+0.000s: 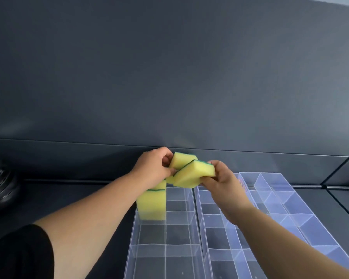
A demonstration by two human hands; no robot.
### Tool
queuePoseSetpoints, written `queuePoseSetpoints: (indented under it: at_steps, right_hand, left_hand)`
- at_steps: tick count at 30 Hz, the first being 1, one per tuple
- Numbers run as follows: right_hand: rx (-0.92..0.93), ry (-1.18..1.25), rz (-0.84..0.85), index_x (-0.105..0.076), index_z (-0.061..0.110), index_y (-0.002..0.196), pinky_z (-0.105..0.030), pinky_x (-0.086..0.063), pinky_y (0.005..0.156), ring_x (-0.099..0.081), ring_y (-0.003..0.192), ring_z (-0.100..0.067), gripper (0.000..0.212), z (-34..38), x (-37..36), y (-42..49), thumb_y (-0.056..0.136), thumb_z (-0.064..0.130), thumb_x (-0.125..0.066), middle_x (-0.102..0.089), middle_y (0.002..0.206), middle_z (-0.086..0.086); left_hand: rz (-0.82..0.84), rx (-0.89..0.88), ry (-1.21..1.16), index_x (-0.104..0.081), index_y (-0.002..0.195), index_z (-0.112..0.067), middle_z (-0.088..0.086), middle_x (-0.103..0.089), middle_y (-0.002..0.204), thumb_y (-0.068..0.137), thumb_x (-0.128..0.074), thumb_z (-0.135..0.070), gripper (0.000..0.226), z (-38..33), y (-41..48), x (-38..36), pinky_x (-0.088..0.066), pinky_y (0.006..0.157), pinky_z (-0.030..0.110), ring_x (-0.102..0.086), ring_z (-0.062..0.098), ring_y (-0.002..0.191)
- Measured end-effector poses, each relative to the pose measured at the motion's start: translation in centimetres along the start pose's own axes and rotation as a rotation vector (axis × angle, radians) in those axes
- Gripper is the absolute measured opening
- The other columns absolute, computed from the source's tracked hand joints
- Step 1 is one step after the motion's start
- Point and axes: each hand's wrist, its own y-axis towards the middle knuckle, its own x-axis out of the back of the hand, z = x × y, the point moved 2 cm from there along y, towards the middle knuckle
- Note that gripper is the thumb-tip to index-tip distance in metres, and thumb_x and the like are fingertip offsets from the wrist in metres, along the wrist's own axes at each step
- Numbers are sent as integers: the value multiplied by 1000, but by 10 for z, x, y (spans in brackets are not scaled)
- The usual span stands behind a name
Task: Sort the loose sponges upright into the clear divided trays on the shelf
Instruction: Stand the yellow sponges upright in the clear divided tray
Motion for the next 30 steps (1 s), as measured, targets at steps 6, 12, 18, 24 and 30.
queuePoseSetpoints:
  at_steps: [6, 12, 18, 24, 30]
  right_hand:
    - [71, -58, -106, -53, 26, 91, -8, -40, 52, -52, 67, -17, 23, 1, -9, 0, 88, 3, -54, -61, 81, -3]
    - [34, 34, -133, -51, 23, 84, -14, -39, 52, -43, 58, -7, 25, -3, -20, 1, 86, -1, -54, -58, 72, 5]
    - [96, -206, -139, -49, 25, 78, -8, -39, 50, -47, 56, 0, 29, -2, -22, 4, 84, -3, -51, -60, 72, 5]
    - [150, -281, -136, -53, 21, 82, -11, -40, 52, -46, 57, -6, 31, 4, -17, 8, 80, -8, -47, -63, 74, -1]
    - [136, -279, -143, -51, 19, 81, -11, -39, 53, -44, 59, -12, 26, -8, -16, 9, 82, -7, -49, -58, 69, 1]
  left_hand:
    - [-21, -33, -49, -62, 103, -22, -10, -67, 97, 77, -76, -24, 29, 6, -6, 1, -51, 83, 29, -63, 10, 91]
    - [-1, -60, 39, -54, 108, -30, -14, -65, 94, 82, -67, -19, 31, 8, -8, 2, -50, 75, 28, -63, 13, 86]
    - [5, -46, 91, -54, 92, -25, -9, -68, 91, 82, -61, -17, 15, 11, -4, 0, -51, 73, 32, -63, 20, 85]
    - [21, 18, 51, -54, 87, -25, -11, -65, 88, 83, -66, -19, 14, 14, 1, -2, -44, 67, 26, -62, 16, 85]
    - [55, -15, 216, -61, 106, -30, -10, -70, 100, 83, -64, -24, 24, 3, 2, -8, -47, 76, 25, -62, 17, 97]
